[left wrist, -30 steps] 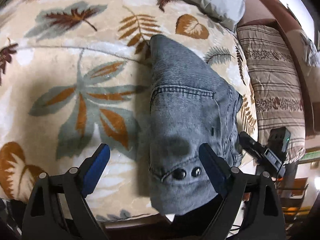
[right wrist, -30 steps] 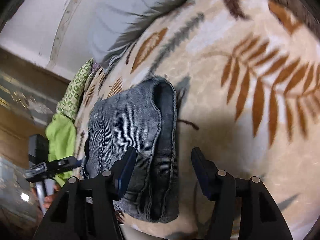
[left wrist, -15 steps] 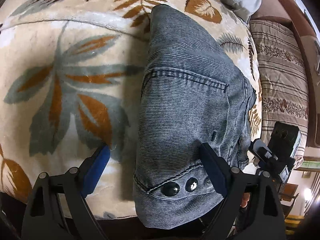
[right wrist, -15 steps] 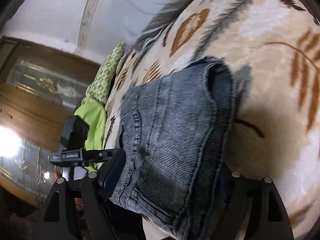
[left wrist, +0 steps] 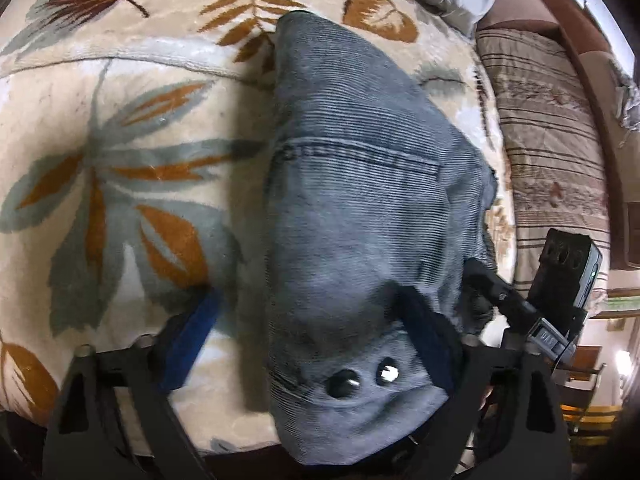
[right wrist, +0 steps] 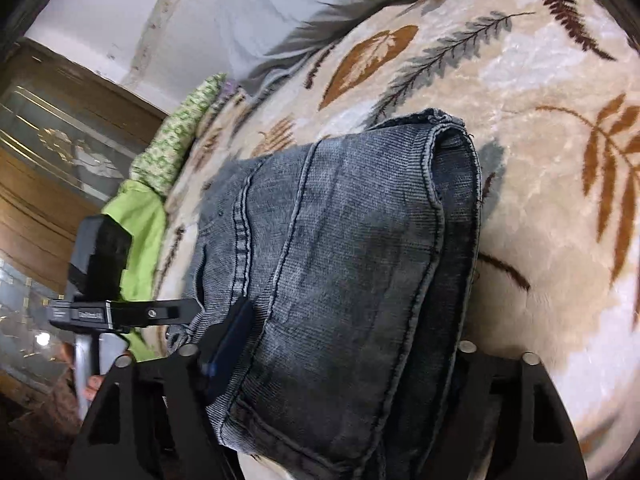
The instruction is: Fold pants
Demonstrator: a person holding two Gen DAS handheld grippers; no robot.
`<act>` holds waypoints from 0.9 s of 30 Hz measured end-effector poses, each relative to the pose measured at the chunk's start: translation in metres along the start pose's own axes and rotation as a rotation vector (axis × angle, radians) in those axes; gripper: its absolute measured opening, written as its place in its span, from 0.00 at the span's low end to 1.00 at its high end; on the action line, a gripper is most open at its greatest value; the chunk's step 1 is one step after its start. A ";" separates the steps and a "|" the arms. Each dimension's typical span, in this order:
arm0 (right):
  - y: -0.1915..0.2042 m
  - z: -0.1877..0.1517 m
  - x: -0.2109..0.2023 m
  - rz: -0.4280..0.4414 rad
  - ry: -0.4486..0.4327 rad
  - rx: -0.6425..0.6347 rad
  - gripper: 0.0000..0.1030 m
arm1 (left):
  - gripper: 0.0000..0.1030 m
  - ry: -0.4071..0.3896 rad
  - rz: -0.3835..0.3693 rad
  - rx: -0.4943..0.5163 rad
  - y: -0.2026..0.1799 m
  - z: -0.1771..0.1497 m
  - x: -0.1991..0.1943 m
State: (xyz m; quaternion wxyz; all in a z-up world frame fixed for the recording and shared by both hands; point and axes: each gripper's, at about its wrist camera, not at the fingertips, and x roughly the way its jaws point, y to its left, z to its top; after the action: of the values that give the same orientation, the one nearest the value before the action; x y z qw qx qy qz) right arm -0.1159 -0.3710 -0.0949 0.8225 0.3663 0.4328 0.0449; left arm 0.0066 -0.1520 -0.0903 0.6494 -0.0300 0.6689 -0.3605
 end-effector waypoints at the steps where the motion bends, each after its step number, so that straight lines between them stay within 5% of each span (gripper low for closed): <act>1: 0.007 -0.001 -0.002 0.009 0.009 -0.027 0.66 | 0.57 0.007 -0.026 0.006 -0.001 -0.002 -0.002; 4: 0.020 -0.002 0.009 -0.150 0.070 -0.116 0.57 | 0.51 -0.001 0.035 0.053 -0.012 -0.002 -0.002; 6: 0.028 0.001 0.007 -0.165 0.068 -0.108 0.55 | 0.46 -0.016 0.076 0.084 -0.020 -0.004 -0.005; 10: 0.053 0.008 -0.006 -0.105 0.040 -0.134 0.55 | 0.36 -0.051 0.095 0.146 -0.029 -0.007 -0.021; 18: 0.086 0.034 0.011 -0.052 0.042 -0.137 0.55 | 0.36 -0.194 0.107 0.176 -0.018 0.009 -0.080; 27: 0.145 0.085 0.055 -0.032 -0.038 -0.259 0.55 | 0.36 -0.335 0.208 0.124 0.021 0.060 -0.126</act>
State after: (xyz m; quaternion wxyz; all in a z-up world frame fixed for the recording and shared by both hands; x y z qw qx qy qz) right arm 0.0170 -0.2913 -0.0091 0.8715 0.2509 0.4136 0.0806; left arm 0.0882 -0.0987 0.0116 0.7858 0.0197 0.5277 -0.3220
